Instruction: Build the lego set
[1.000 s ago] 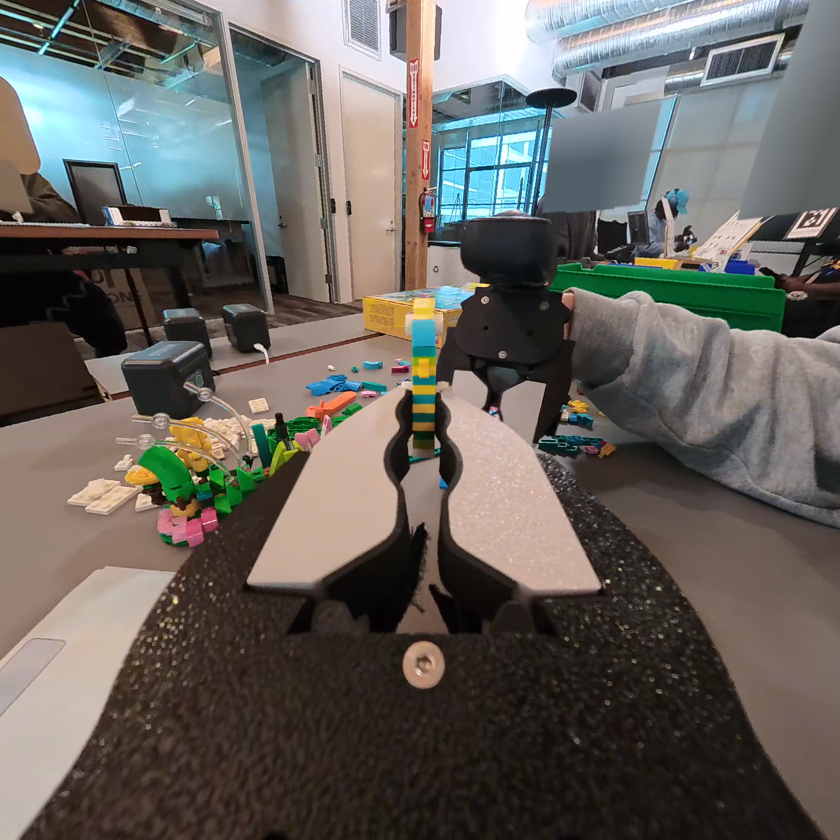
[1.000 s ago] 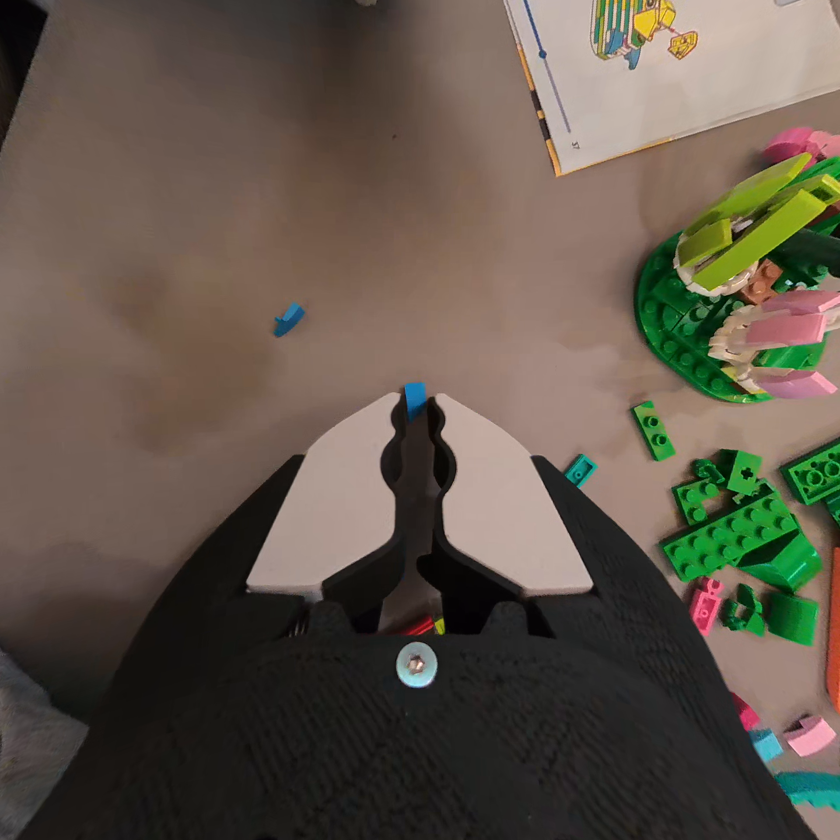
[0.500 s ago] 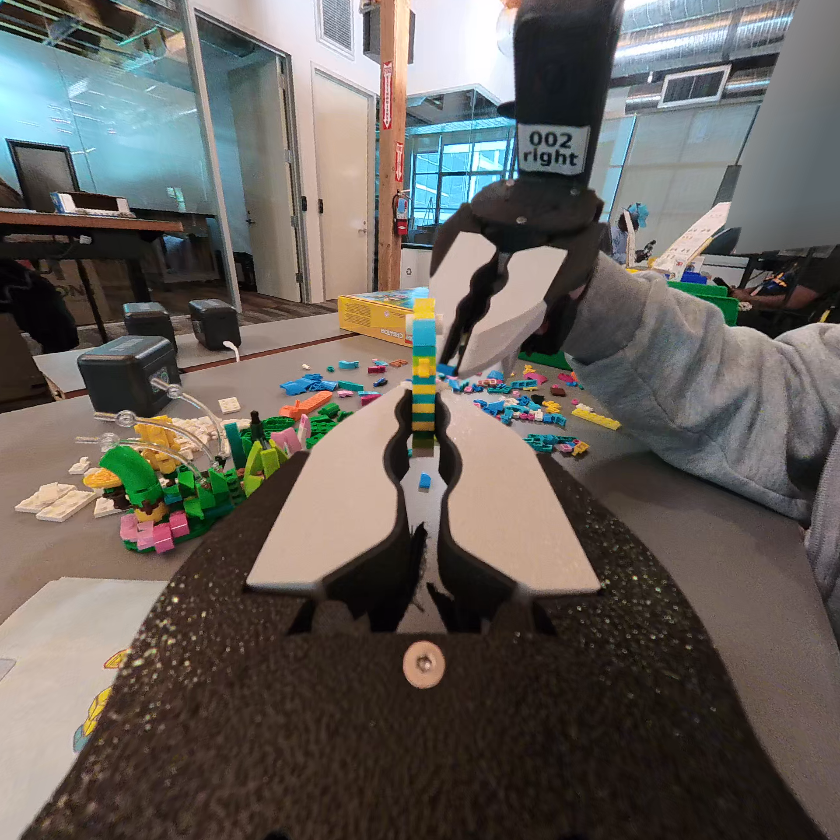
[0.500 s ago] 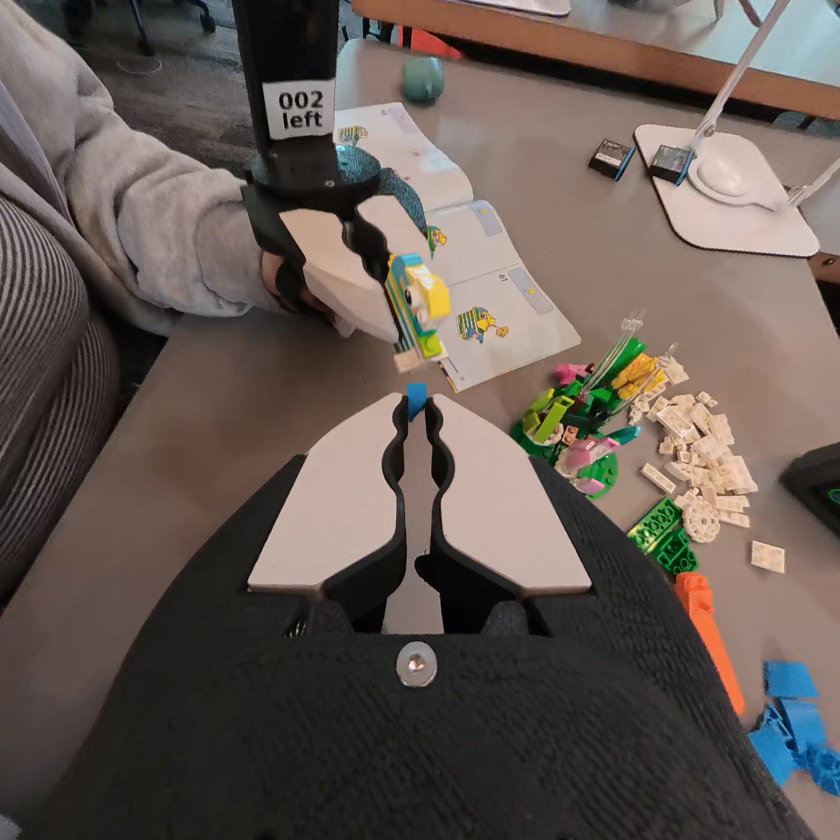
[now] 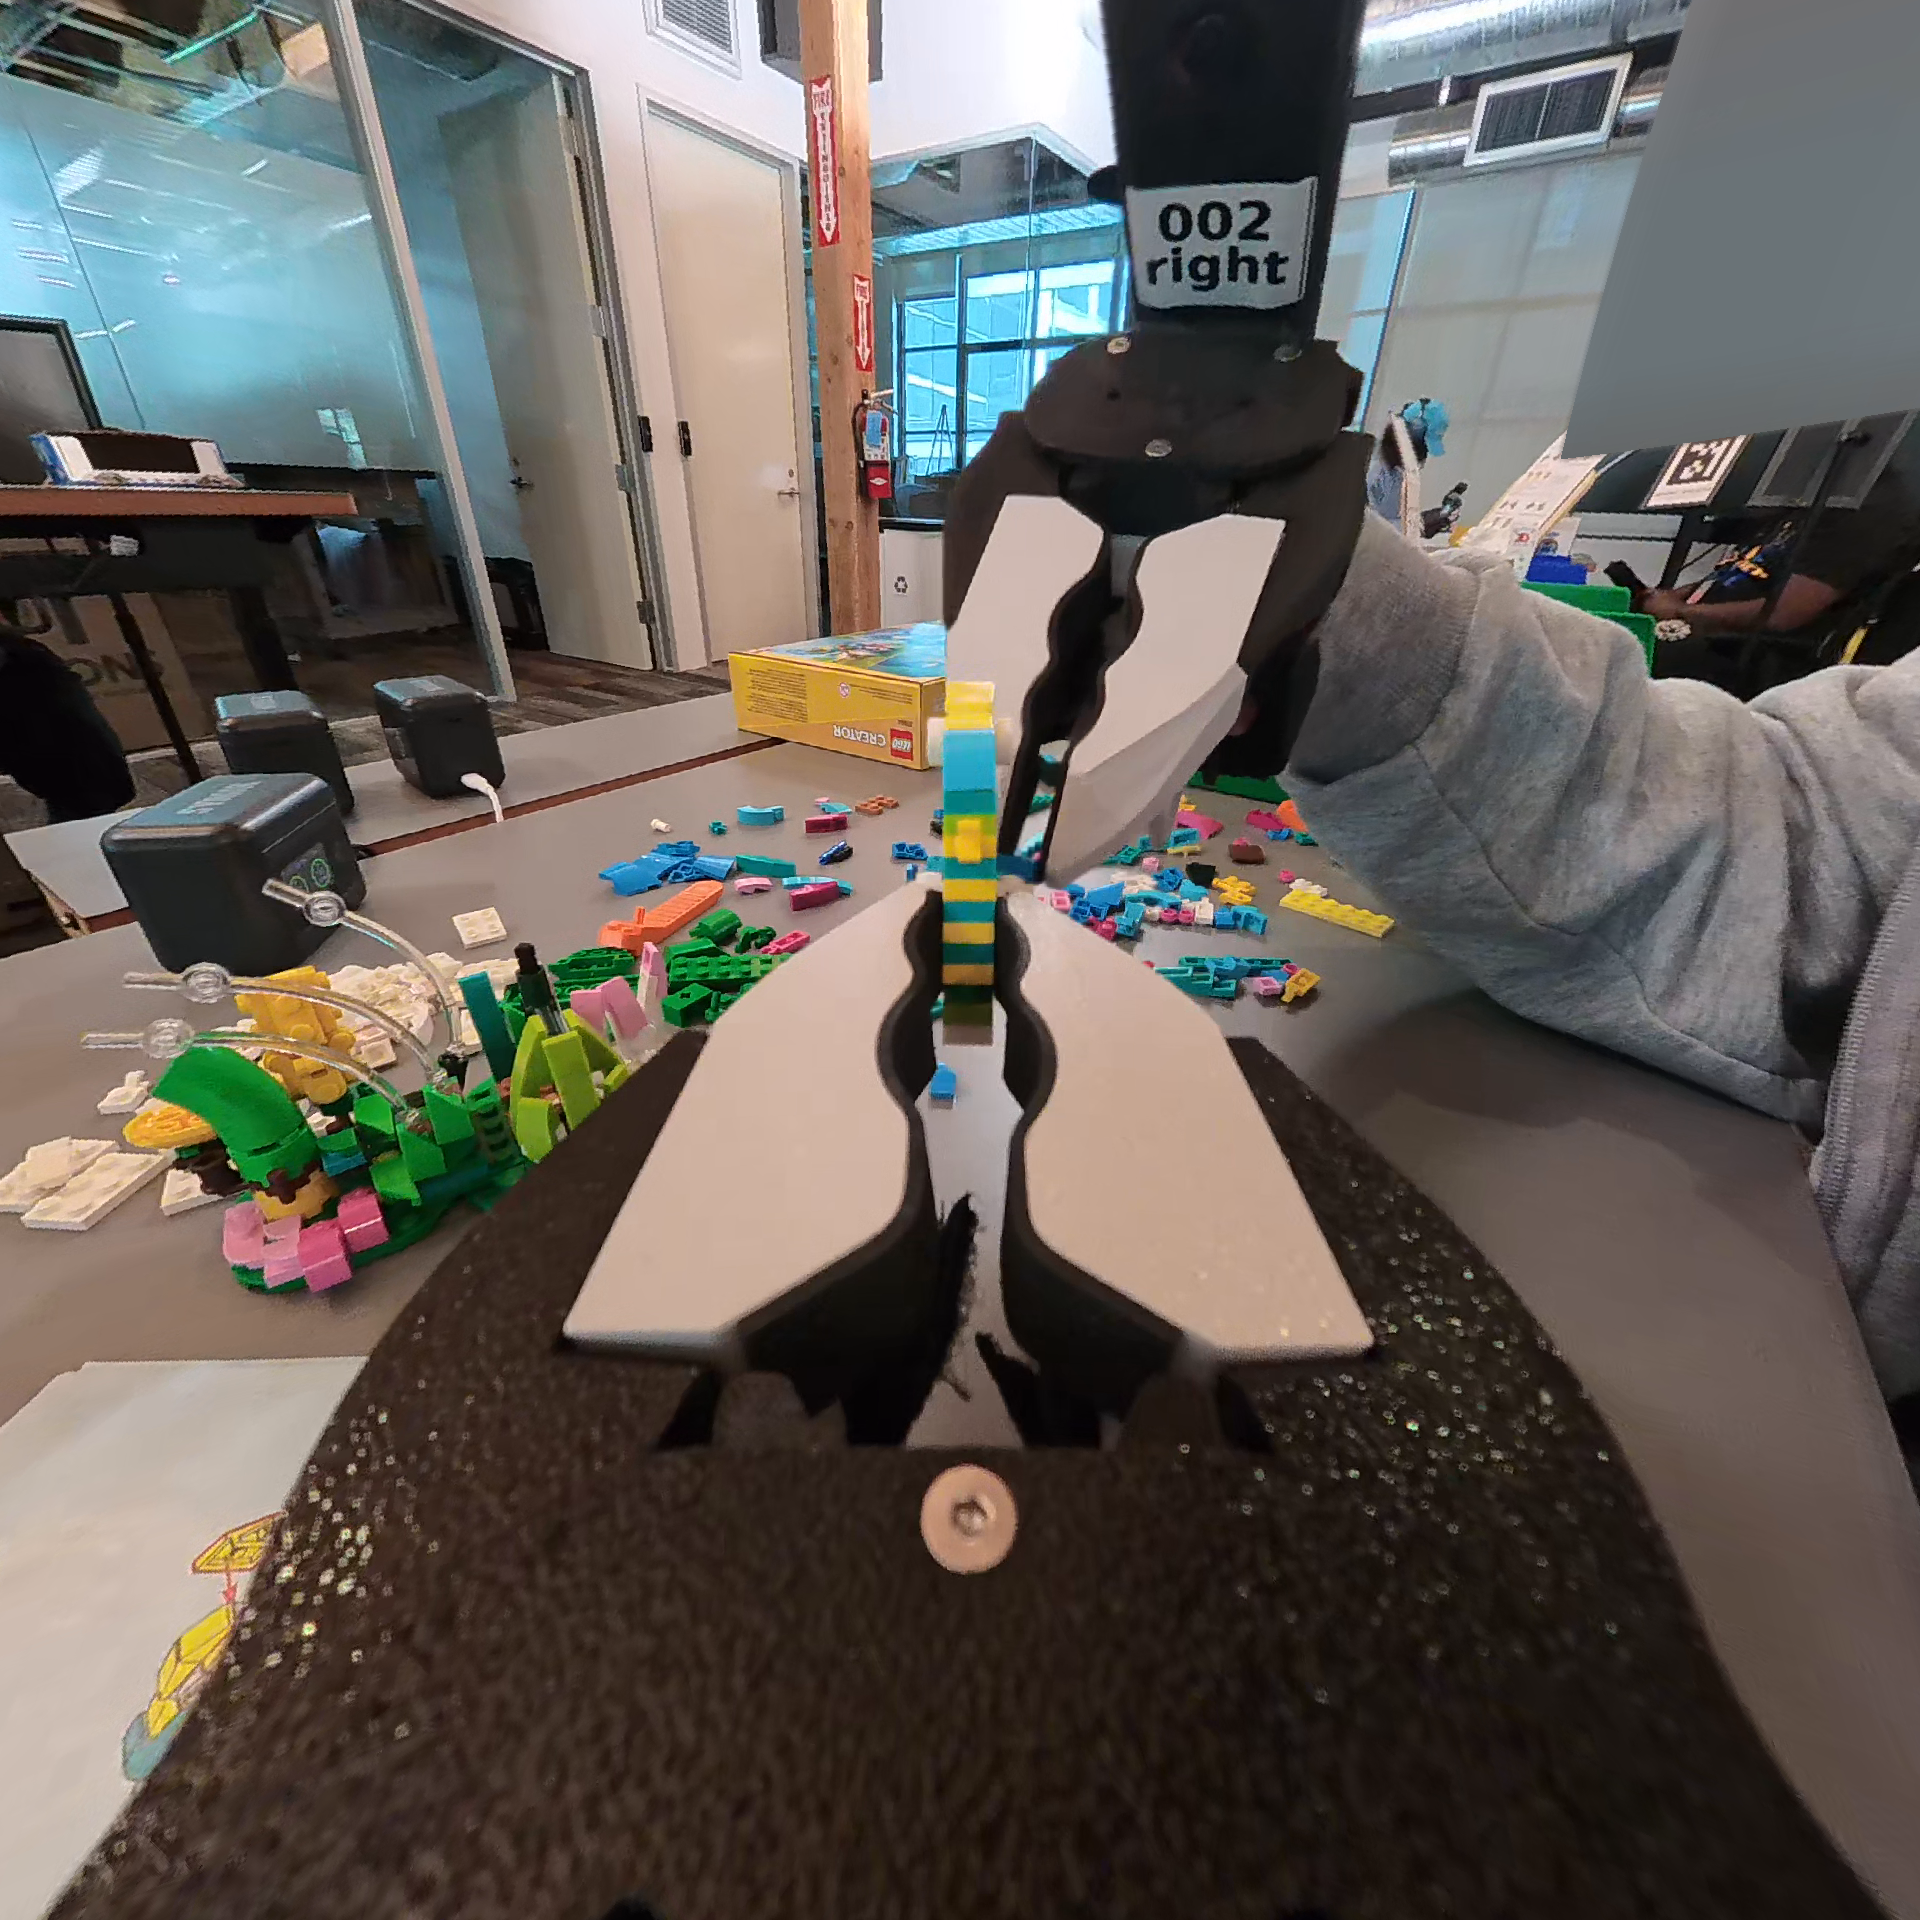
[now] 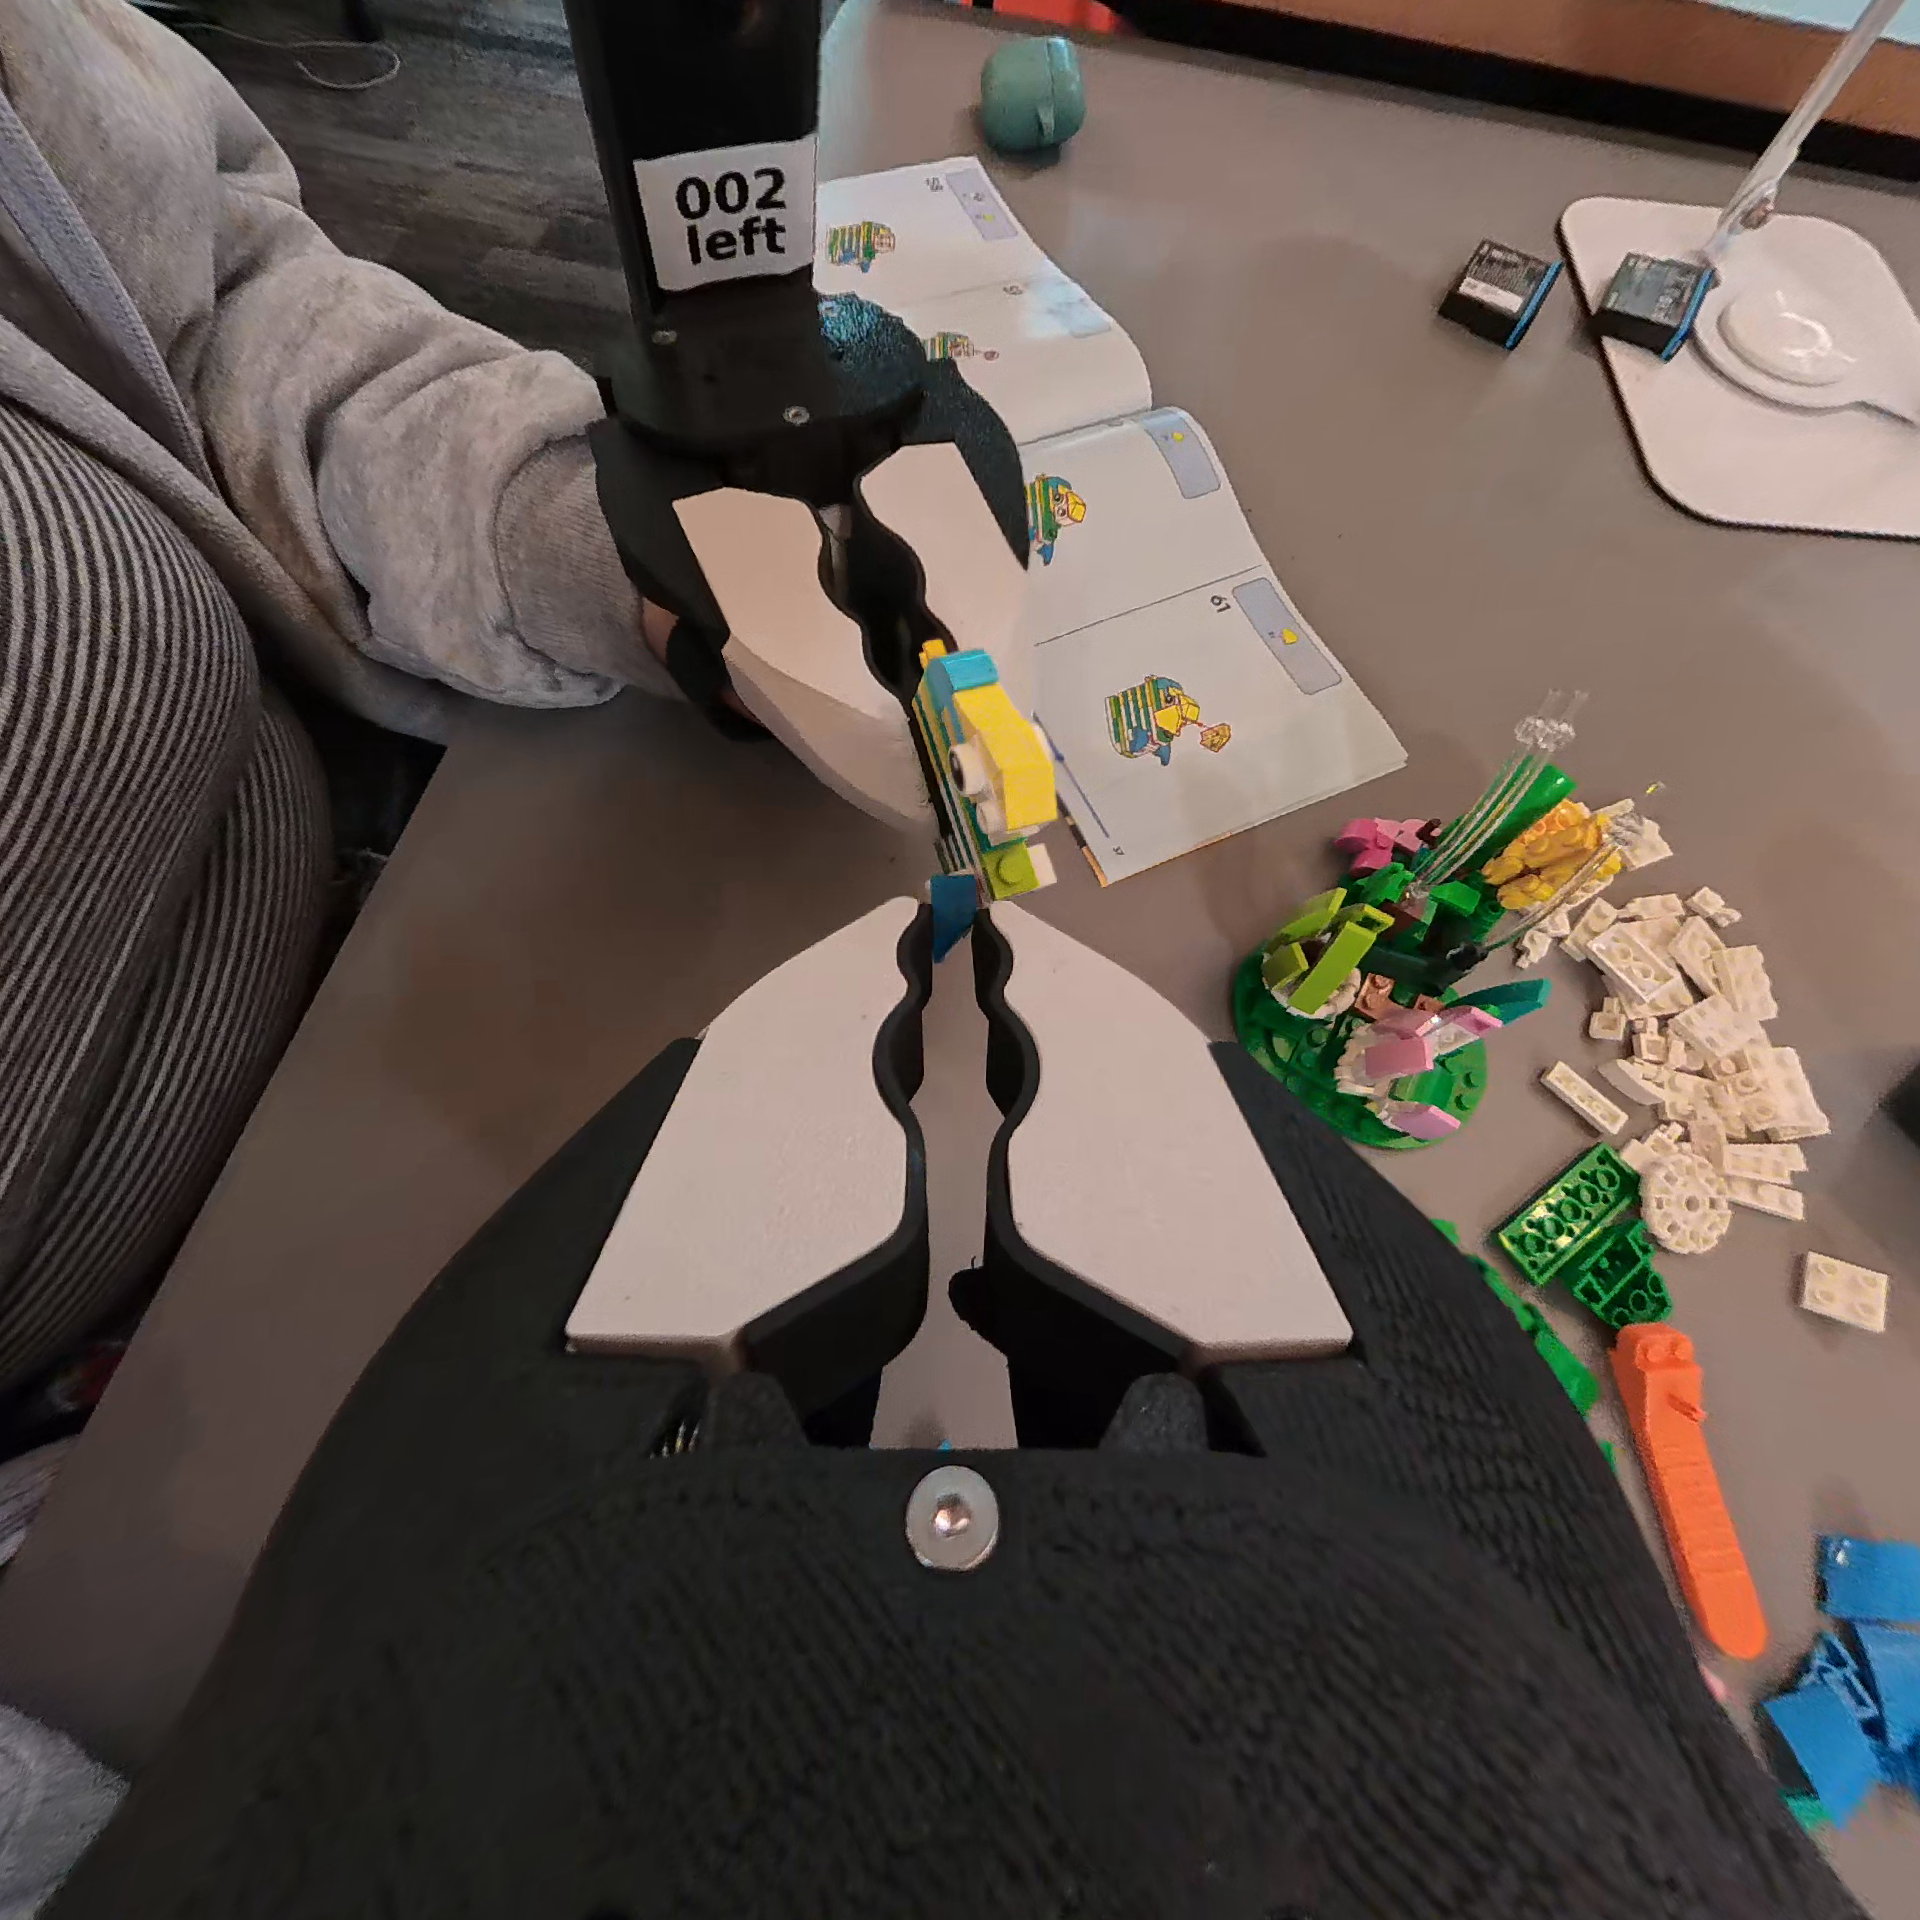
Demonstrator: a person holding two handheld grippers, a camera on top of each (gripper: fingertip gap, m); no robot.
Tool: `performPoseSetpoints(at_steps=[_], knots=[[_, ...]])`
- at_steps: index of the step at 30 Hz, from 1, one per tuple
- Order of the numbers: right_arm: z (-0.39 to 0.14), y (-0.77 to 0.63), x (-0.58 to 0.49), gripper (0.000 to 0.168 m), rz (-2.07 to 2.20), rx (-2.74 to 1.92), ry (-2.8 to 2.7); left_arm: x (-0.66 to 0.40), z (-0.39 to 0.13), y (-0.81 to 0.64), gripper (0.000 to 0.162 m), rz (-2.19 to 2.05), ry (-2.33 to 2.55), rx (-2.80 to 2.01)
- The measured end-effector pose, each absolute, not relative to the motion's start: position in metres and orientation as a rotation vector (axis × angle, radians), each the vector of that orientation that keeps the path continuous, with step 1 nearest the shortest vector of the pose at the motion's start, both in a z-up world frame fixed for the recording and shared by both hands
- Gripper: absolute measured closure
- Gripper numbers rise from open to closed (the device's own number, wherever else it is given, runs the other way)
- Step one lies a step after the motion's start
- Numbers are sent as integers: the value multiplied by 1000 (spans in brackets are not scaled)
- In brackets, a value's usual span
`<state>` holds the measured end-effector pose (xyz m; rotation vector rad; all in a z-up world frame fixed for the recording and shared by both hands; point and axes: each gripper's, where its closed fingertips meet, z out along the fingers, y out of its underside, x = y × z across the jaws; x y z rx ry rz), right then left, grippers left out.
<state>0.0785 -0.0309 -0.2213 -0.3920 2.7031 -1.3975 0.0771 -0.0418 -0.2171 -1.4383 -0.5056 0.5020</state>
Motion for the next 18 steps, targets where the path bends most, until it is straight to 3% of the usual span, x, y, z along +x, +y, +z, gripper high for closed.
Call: performPoseSetpoints(at_steps=[7, 18], knots=[[-235, -28, 76, 162, -1291, -355, 2748, 75, -228, -40, 154, 498, -527, -1536], [-299, -30, 71, 162, -1214, 35, 2706, 68, -287, -42, 154, 122, -751, -1881]])
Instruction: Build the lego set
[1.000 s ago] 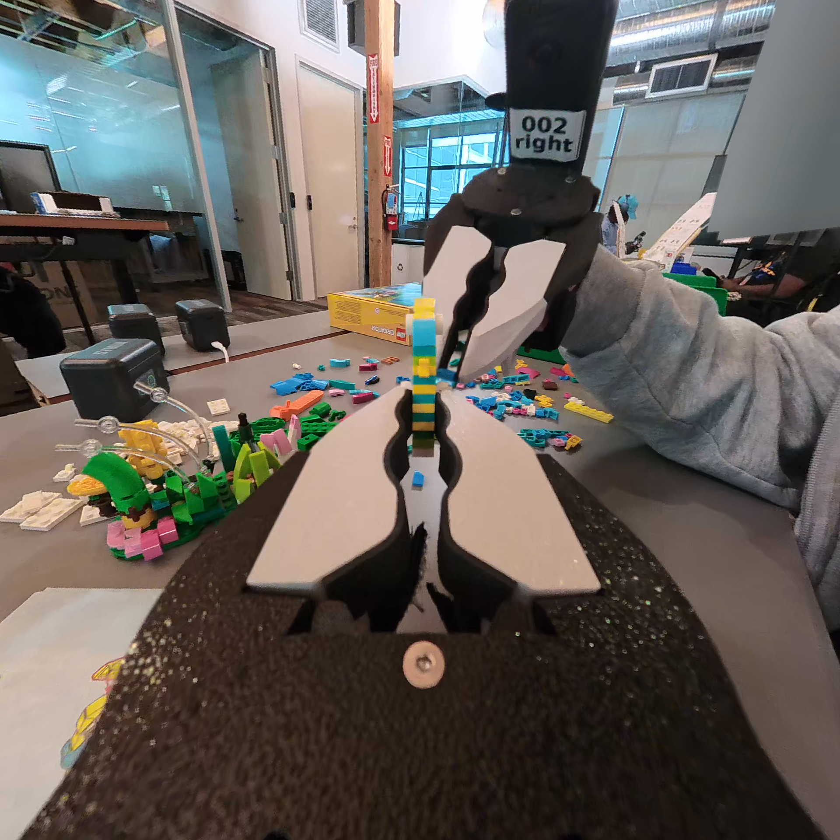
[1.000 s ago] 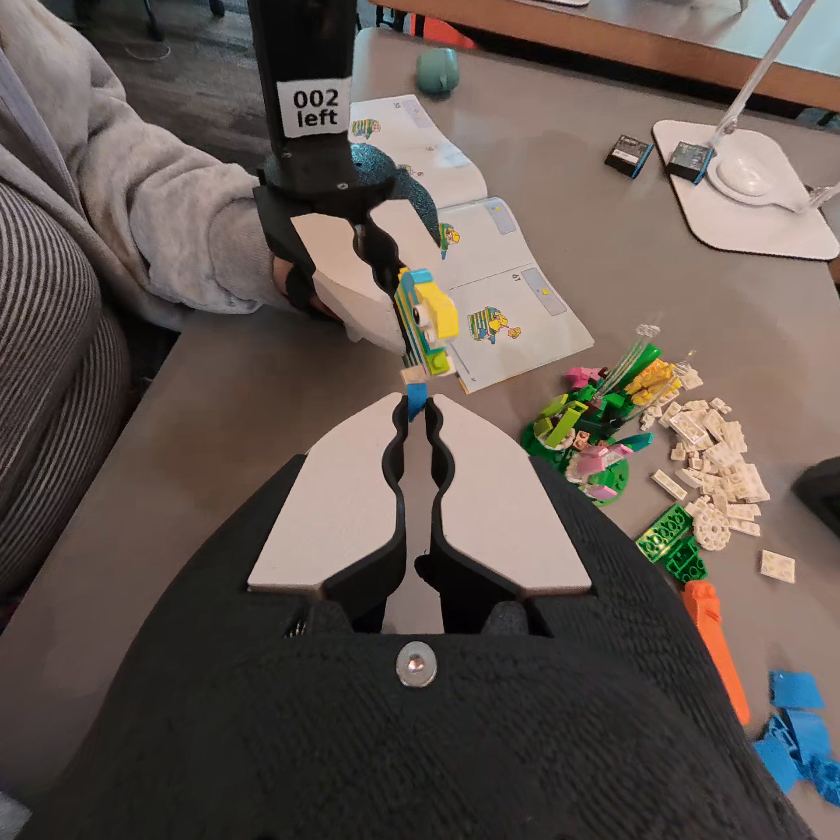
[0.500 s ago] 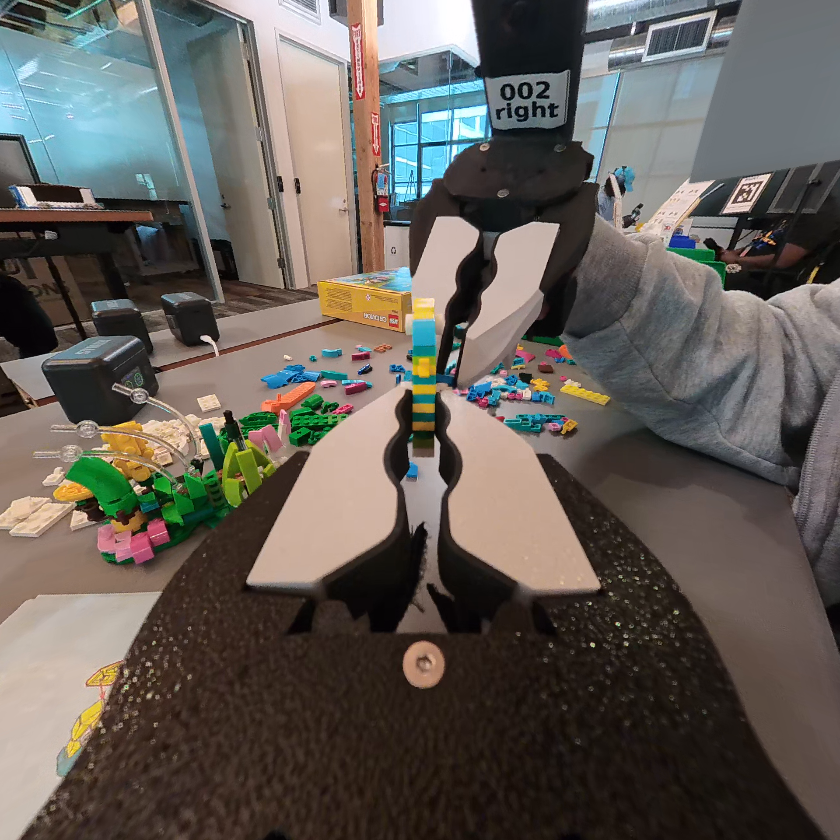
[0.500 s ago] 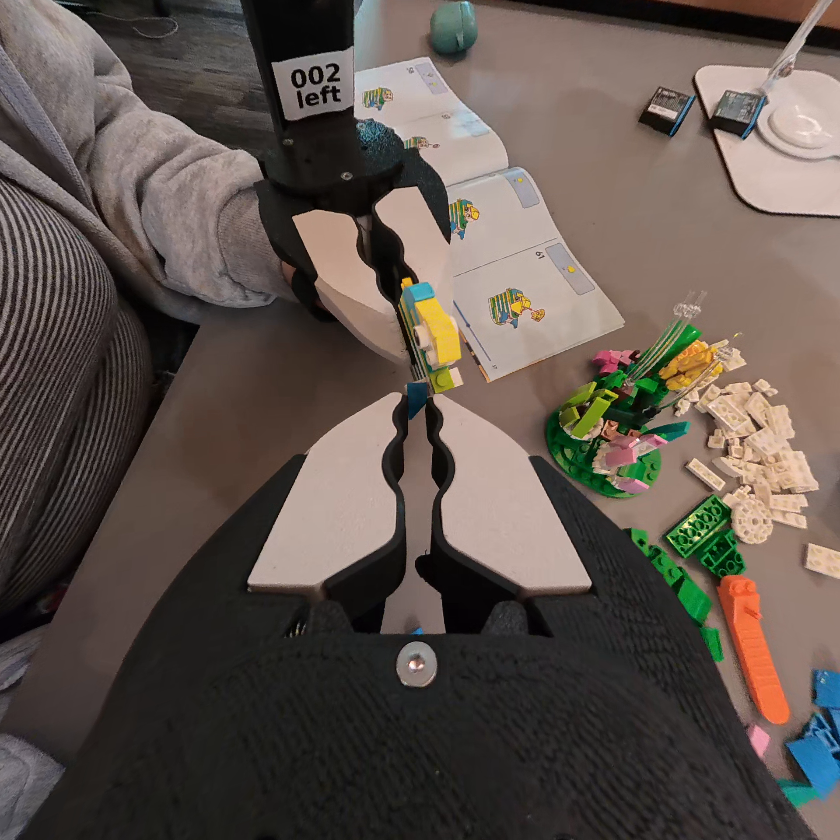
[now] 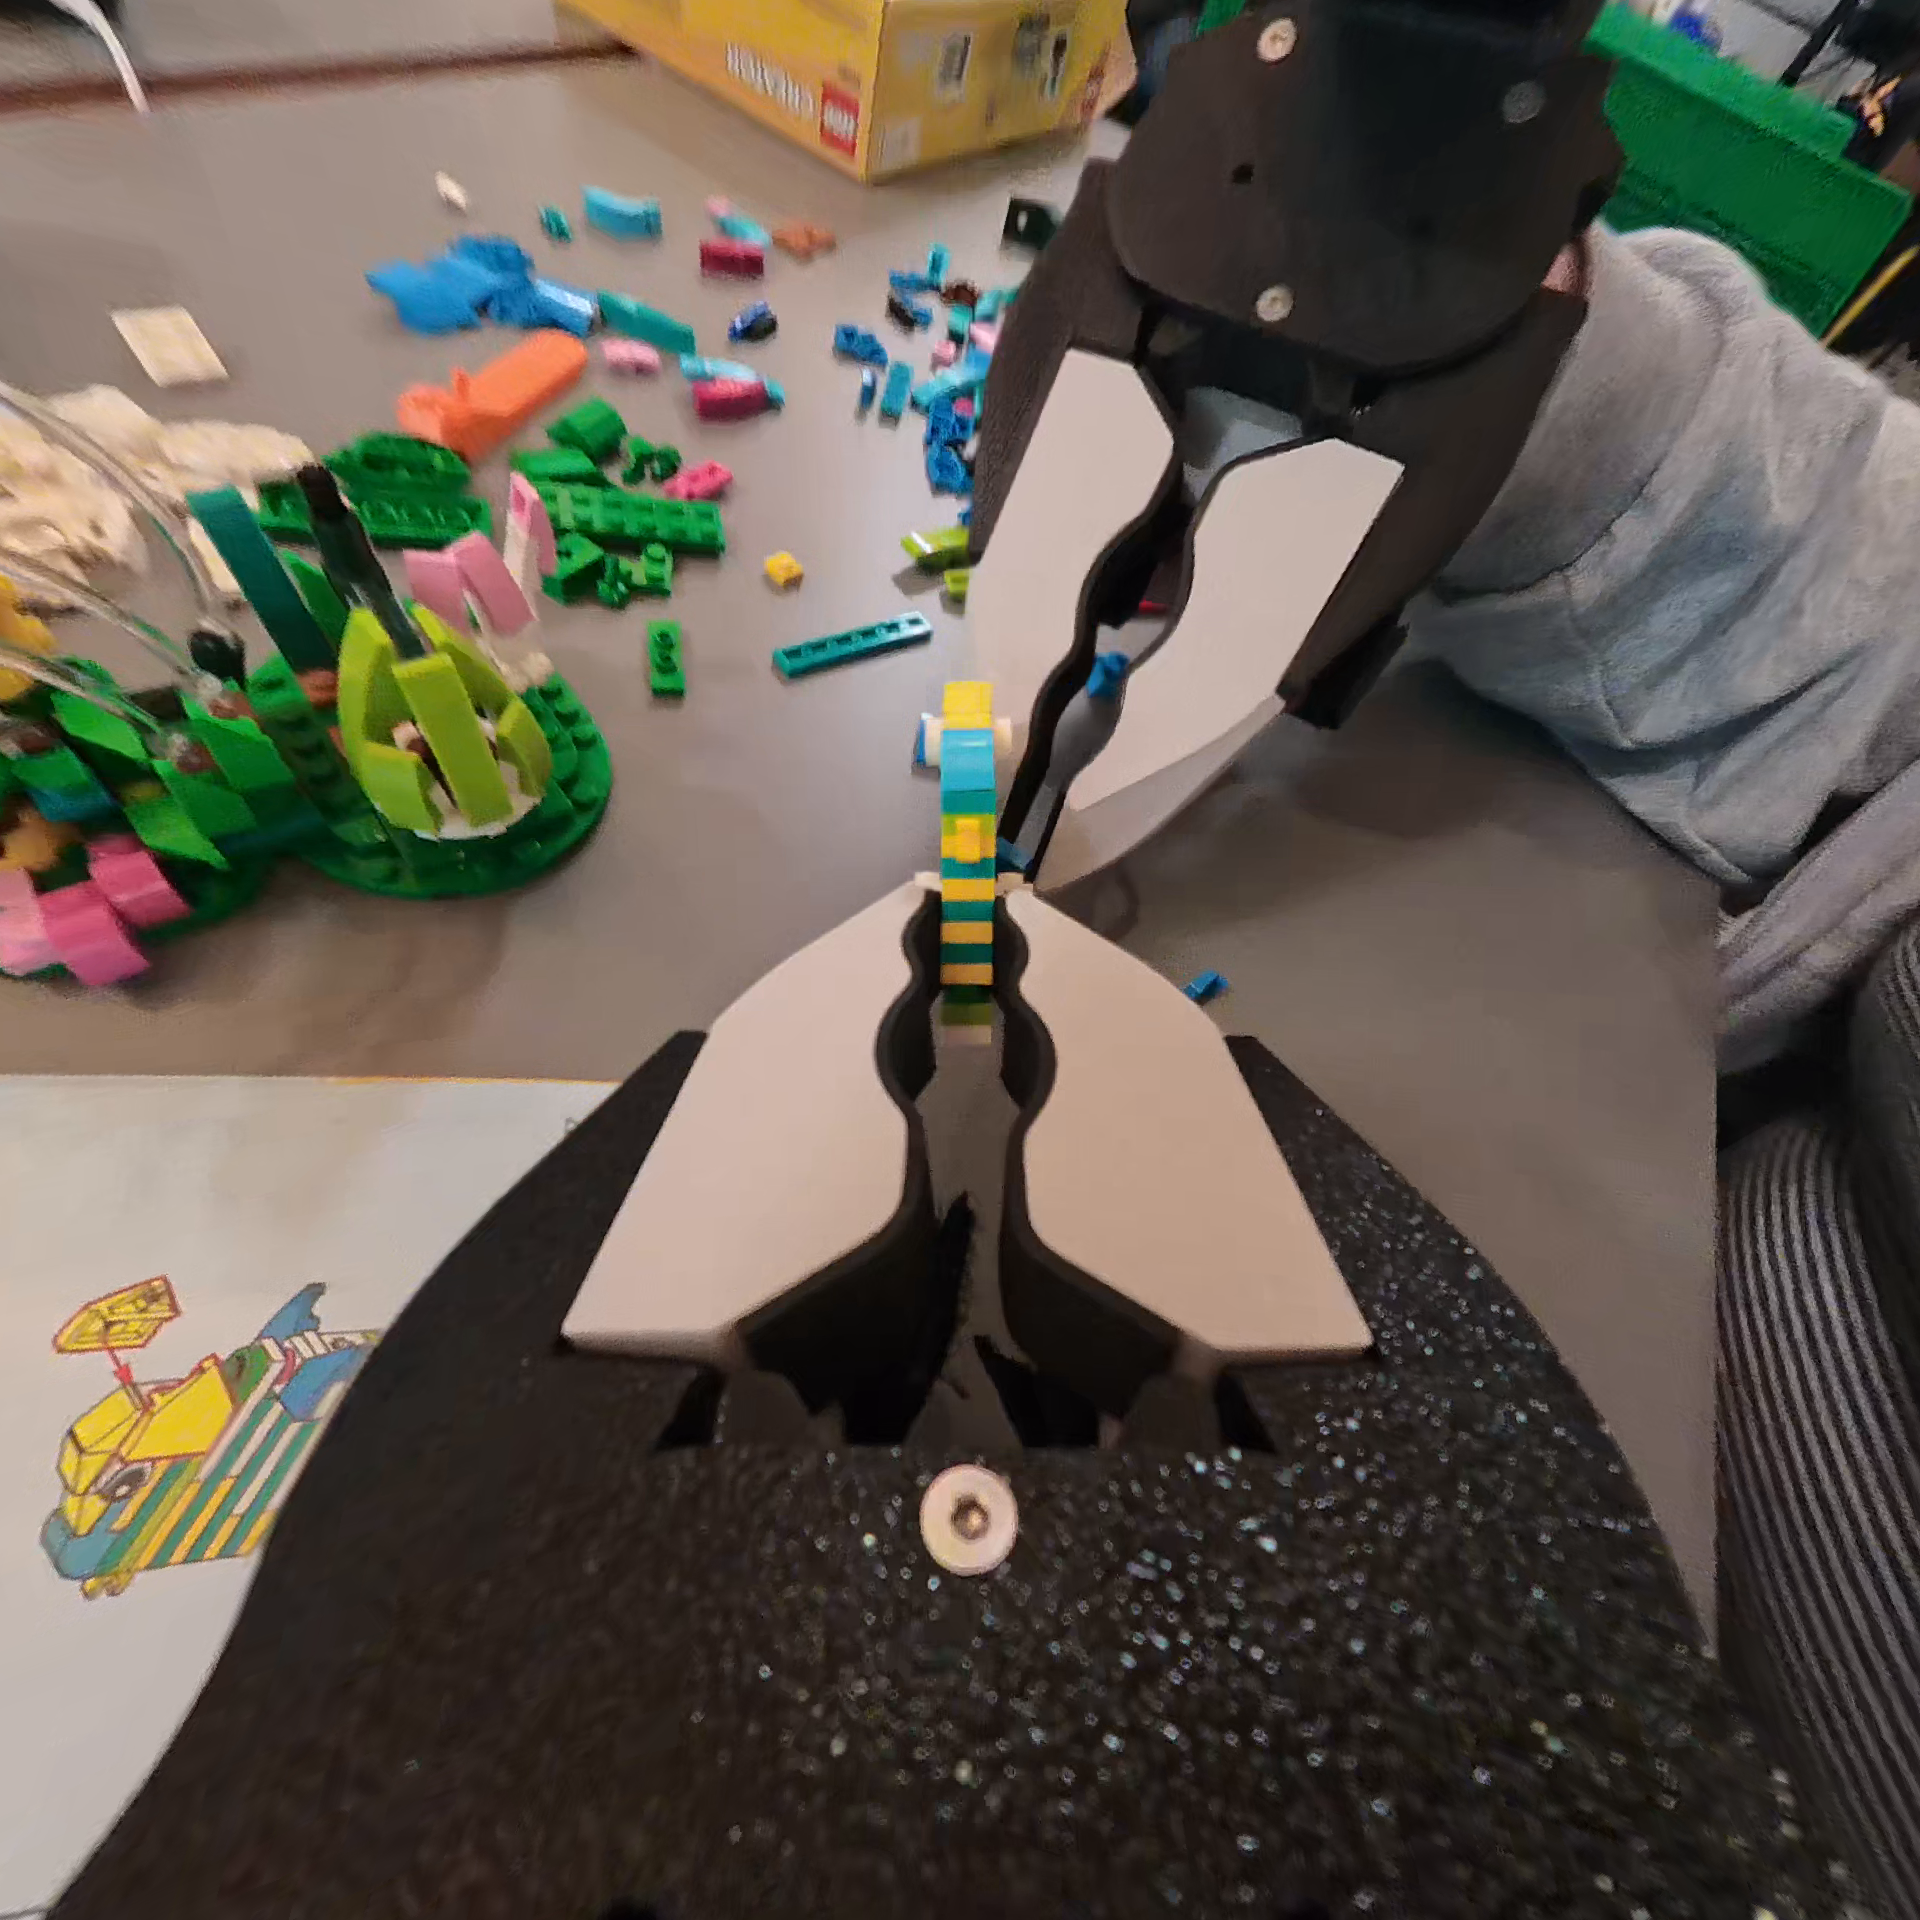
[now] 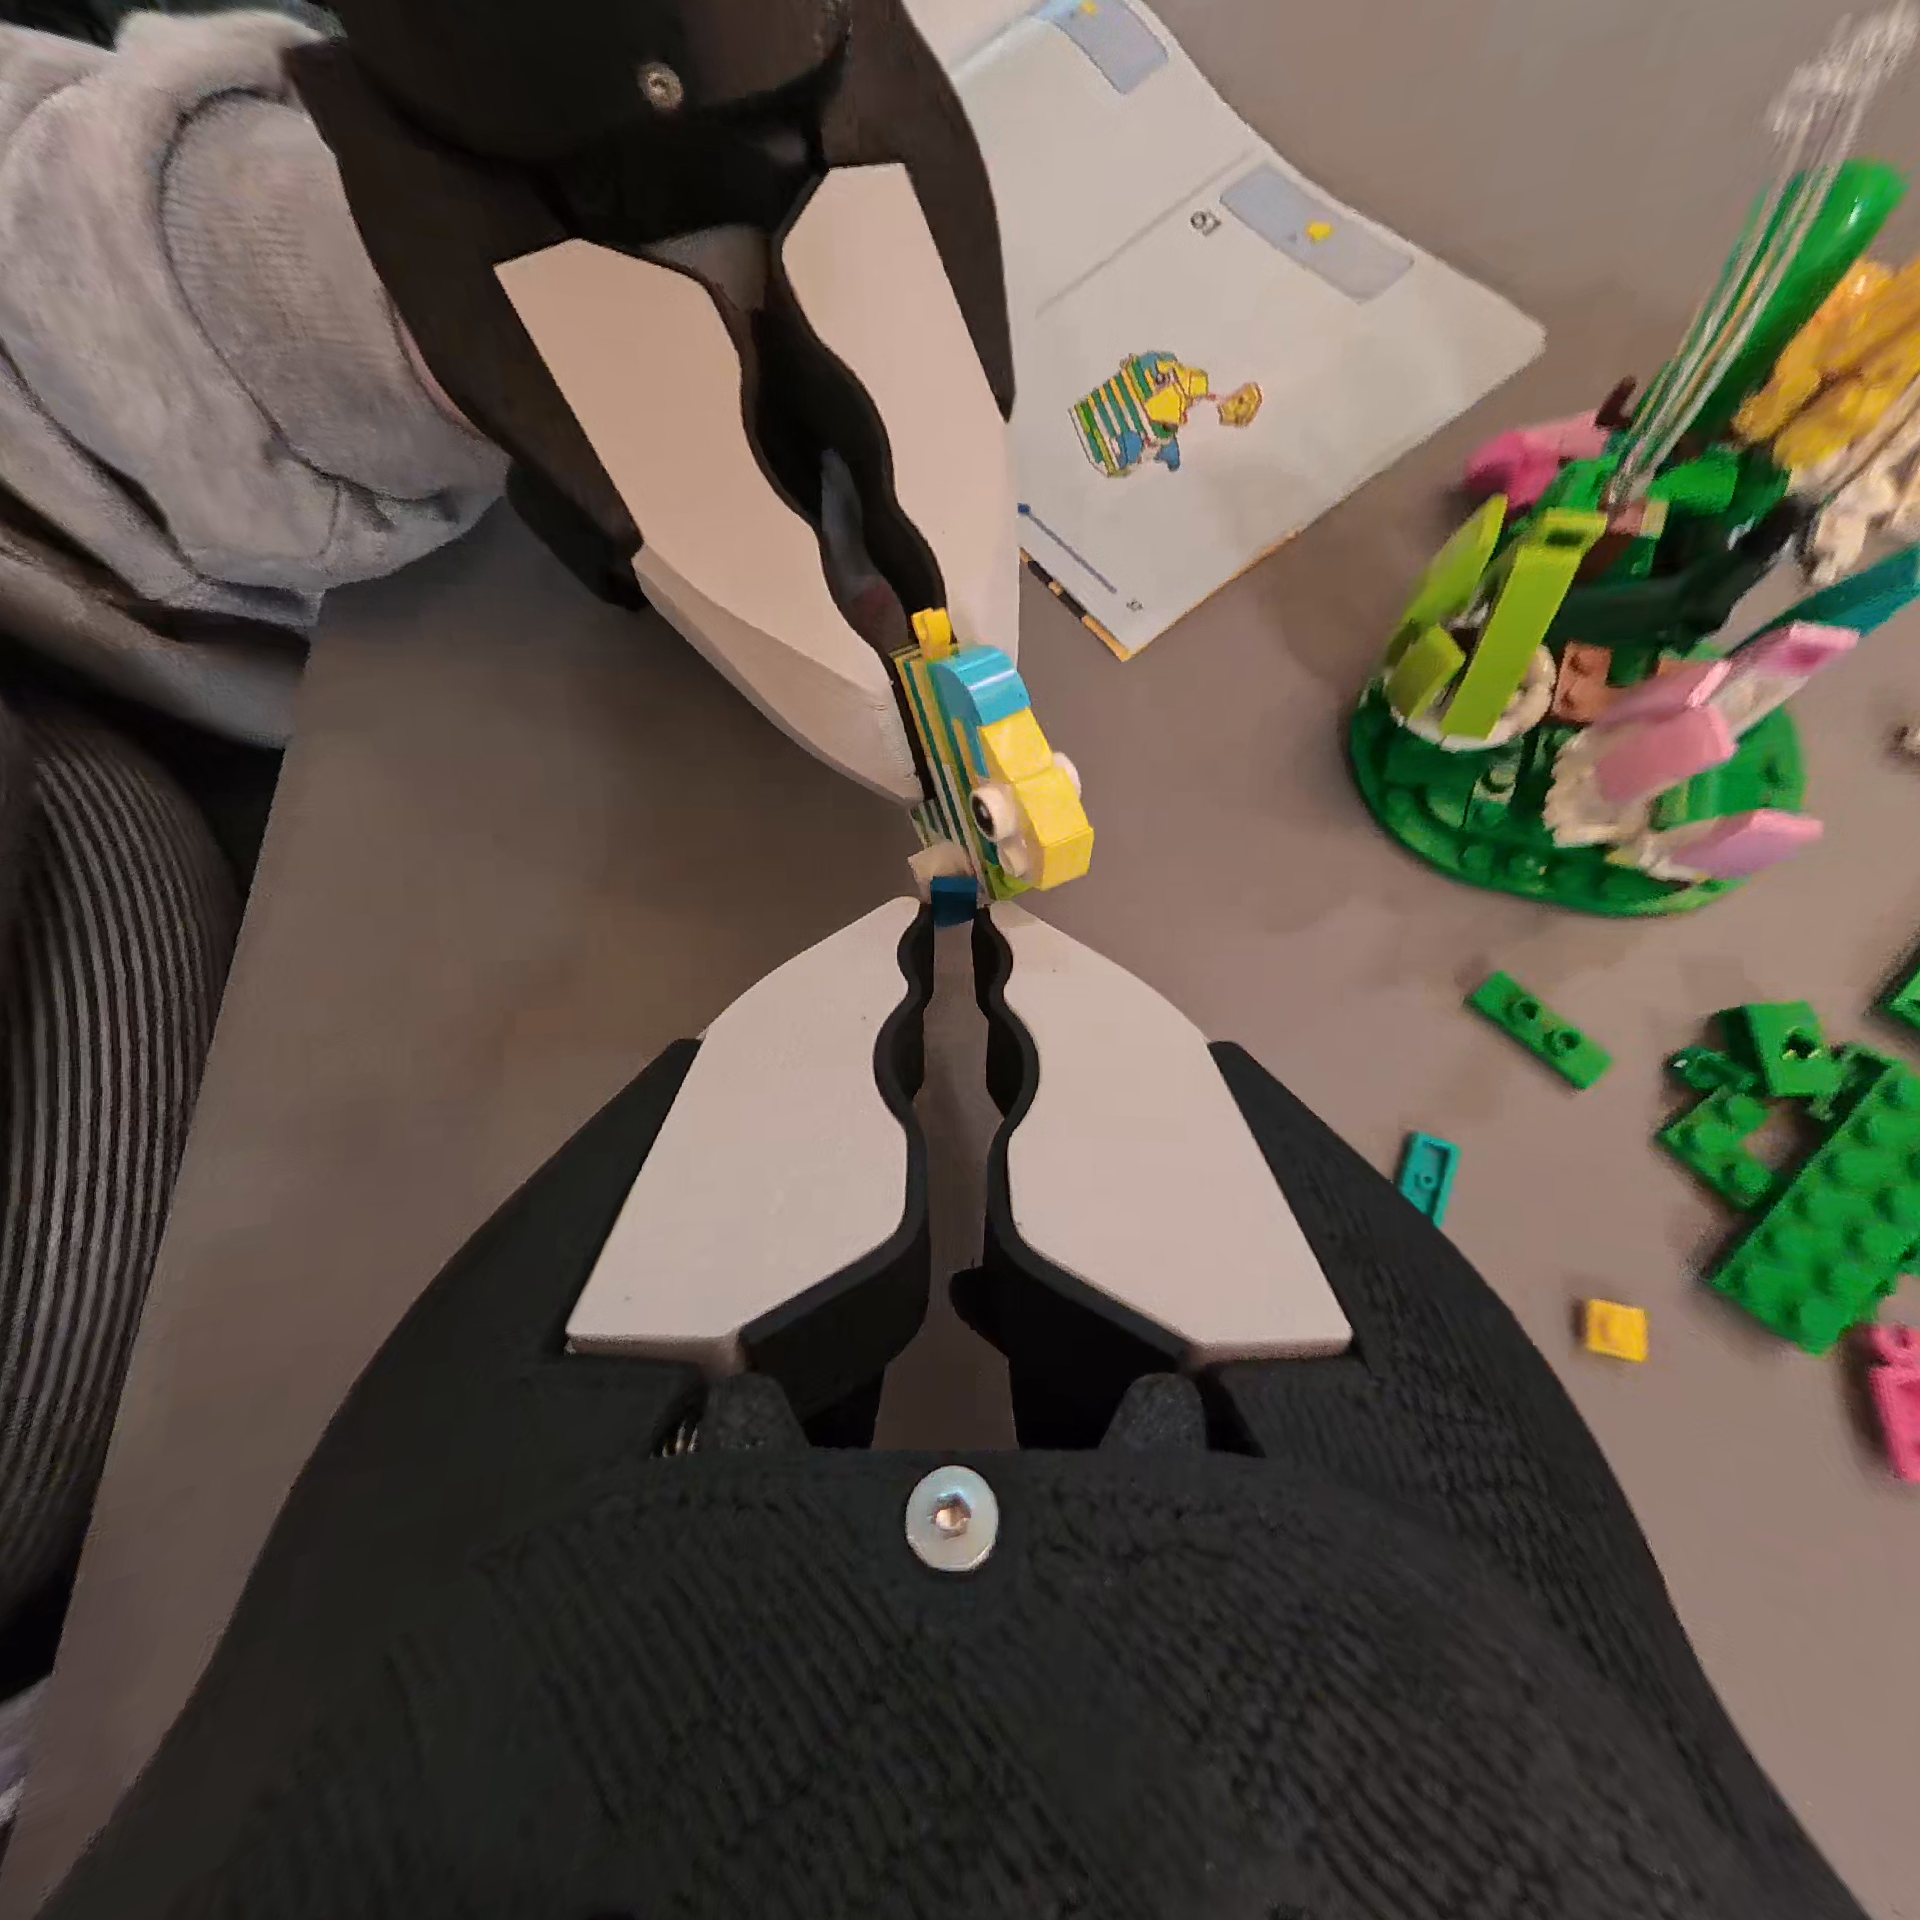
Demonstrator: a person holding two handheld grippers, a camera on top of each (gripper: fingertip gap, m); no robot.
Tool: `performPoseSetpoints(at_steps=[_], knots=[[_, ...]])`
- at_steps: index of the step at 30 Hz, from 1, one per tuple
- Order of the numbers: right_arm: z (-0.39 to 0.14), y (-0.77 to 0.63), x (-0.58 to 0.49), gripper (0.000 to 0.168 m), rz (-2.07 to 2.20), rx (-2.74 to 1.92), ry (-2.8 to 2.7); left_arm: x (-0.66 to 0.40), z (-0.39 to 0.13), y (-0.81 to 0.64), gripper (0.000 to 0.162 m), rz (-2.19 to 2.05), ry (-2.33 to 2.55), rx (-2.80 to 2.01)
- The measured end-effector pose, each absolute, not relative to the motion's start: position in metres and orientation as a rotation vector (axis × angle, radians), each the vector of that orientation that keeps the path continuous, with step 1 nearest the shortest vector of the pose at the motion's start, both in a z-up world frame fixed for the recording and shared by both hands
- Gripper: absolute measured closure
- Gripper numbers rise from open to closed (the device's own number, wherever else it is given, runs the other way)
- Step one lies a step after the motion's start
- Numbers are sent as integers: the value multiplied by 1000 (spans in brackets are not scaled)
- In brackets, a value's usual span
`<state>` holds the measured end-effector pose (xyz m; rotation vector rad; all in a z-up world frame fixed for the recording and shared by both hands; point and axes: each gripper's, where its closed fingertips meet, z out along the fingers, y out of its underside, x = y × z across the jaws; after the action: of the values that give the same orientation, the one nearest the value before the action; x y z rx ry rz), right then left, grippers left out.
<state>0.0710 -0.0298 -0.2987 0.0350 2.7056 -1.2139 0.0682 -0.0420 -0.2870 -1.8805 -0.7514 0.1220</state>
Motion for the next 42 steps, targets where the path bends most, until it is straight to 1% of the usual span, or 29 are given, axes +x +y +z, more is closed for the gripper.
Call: performPoseSetpoints(at_steps=[5, 10, 13, 17, 21, 25, 28, 36, 38, 40, 42], knots=[[-315, -25, 76, 162, -1146, 56, 2737, 71, -301, -37, 154, 23, -778, -1964], [-321, -20, 84, 162, -1095, -117, 2800, 71, -300, -37, 154, 26, -758, -1979], [-323, -16, 84, 165, -1079, -221, 2845, 72, -299, -37, 154, 36, -746, -2008], [-323, -11, 82, 166, -1083, -258, 2866, 74, -299, -36, 154, 40, -728, -2044], [-323, -10, 80, 162, -1108, -241, 2867, 73, -299, -38, 154, 78, -722, -2066], [-322, -15, 80, 152, -1156, -243, 2856, 72, -298, -41, 154, 82, -724, -2061], [-322, -18, 84, 150, -1166, -228, 2816, 75, -297, -42, 154, 58, -720, -2054], [-322, -24, 85, 152, -1171, -217, 2826, 77, -295, -46, 154, 46, -725, -2053], [-322, -25, 87, 154, -1173, -229, 2825, 76, -295, -46, 154, 50, -724, -2055], [-322, -25, 88, 161, -1173, -250, 2830, 76, -296, -46, 154, 51, -726, -2055], [-322, -25, 86, 162, -1183, -286, 2860, 76, -296, -45, 154, 48, -728, -2052]])
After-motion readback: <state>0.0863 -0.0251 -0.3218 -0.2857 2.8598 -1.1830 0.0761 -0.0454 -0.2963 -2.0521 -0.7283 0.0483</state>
